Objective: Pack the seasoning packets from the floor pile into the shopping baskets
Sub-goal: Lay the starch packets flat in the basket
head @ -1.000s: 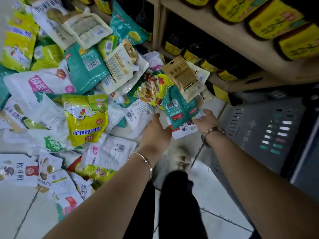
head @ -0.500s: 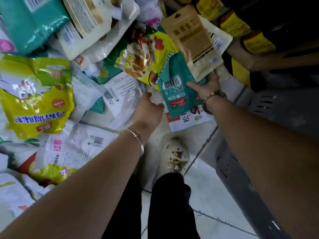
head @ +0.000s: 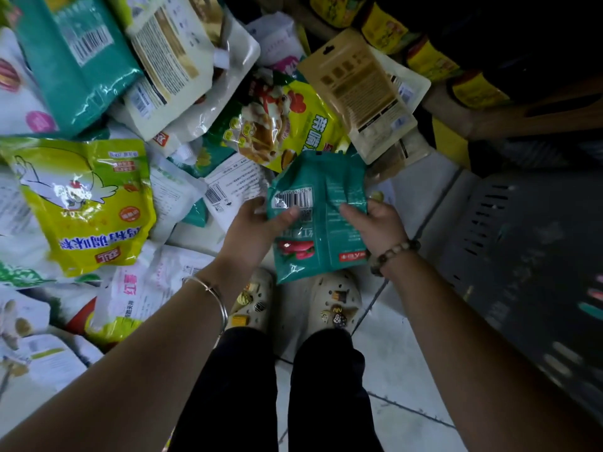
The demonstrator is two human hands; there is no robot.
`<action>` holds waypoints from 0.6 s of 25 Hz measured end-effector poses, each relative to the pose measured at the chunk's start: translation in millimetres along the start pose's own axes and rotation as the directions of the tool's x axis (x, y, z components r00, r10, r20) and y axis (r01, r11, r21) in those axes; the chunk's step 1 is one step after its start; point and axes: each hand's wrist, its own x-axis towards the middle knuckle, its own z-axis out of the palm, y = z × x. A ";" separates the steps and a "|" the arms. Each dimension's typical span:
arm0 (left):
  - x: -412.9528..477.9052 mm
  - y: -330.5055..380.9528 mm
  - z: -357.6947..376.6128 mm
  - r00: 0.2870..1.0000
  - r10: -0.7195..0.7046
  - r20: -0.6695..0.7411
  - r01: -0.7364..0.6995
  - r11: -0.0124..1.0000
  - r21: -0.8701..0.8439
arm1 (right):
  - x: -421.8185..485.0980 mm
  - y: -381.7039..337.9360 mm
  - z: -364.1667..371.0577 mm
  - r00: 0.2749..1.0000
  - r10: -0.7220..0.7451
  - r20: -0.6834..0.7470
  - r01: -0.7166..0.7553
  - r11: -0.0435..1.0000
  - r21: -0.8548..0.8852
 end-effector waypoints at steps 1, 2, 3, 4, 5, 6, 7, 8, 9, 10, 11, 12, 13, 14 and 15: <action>-5.0 4.2 0.1 0.997 -0.018 0.076 0.024 0.996 -0.083 | -4.8 -5.3 0.2 0.999 0.011 0.045 -0.014 0.998 0.065; -8.8 8.5 0.8 0.988 -0.053 0.147 0.080 0.979 -0.185 | -7.2 -10.1 2.0 0.997 0.017 0.073 -0.026 0.992 0.126; -9.8 12.6 1.1 0.981 -0.083 0.175 0.126 0.960 -0.249 | -6.2 -14.4 3.3 0.996 0.021 0.085 -0.034 0.987 0.157; -9.1 15.8 1.6 0.982 -0.089 0.164 0.133 0.949 -0.284 | -3.0 -17.8 4.7 0.997 0.026 0.078 -0.037 0.989 0.144; -7.1 18.1 2.4 0.990 -0.071 0.124 0.106 0.946 -0.306 | 1.9 -22.1 6.3 0.998 0.030 0.050 -0.034 0.996 0.077; -5.1 21.2 4.5 0.996 -0.045 0.082 0.071 0.938 -0.339 | 9.7 -25.6 7.5 1.000 0.020 0.021 -0.020 0.999 -0.026; -2.2 23.8 6.9 0.999 -0.021 0.043 0.035 0.930 -0.367 | 18.7 -28.9 8.1 1.000 -0.010 -0.014 0.008 0.990 -0.138; 0.4 26.9 10.3 1.000 0.002 0.008 0.001 0.921 -0.389 | 29.7 -34.2 7.6 0.995 -0.067 -0.080 0.044 0.966 -0.256; 3.4 29.4 13.0 0.999 0.023 -0.025 -0.031 0.914 -0.404 | 39.0 -42.7 7.2 0.974 -0.147 -0.172 0.076 0.929 -0.363; 6.3 31.1 14.7 0.998 0.039 -0.055 -0.059 0.905 -0.422 | 48.9 -52.0 6.2 0.937 -0.236 -0.259 0.100 0.888 -0.449; 9.8 32.8 15.0 0.995 0.051 -0.081 -0.082 0.893 -0.442 | 60.1 -59.4 5.1 0.898 -0.320 -0.304 0.129 0.849 -0.513; 13.1 33.9 14.7 0.993 0.062 -0.102 -0.102 0.882 -0.459 | 71.5 -64.8 5.2 0.870 -0.388 -0.305 0.159 0.805 -0.571; 17.3 34.5 13.1 0.990 0.073 -0.117 -0.120 0.875 -0.470 | 83.7 -68.3 6.4 0.864 -0.428 -0.264 0.167 0.740 -0.652; 21.1 34.1 11.3 0.988 0.086 -0.127 -0.137 0.868 -0.477 | 94.8 -70.5 8.2 0.877 -0.438 -0.200 0.159 0.655 -0.739; 24.4 33.2 9.3 0.986 0.096 -0.136 -0.150 0.863 -0.483 | 105.2 -72.8 10.5 0.900 -0.414 -0.138 0.140 0.573 -0.808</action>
